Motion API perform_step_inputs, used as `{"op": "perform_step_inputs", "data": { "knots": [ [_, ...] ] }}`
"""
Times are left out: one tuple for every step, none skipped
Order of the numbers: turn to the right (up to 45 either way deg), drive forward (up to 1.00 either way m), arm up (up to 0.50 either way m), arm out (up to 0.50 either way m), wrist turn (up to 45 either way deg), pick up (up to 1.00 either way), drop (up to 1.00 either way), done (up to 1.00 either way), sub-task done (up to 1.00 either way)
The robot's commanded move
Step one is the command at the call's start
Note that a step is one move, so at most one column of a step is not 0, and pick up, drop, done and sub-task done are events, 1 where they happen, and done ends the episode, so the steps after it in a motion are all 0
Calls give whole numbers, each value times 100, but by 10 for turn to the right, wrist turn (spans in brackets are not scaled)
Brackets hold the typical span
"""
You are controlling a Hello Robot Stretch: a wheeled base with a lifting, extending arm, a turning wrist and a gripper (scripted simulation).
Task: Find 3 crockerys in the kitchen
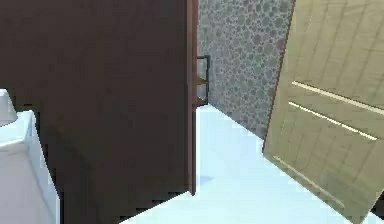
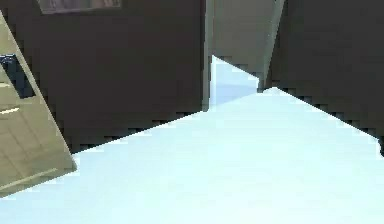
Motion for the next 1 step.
{"op": "perform_step_inputs", "data": {
  "knots": [
    [450, 0, 0, 0, 0, 0, 0, 0, 0]
  ]
}}
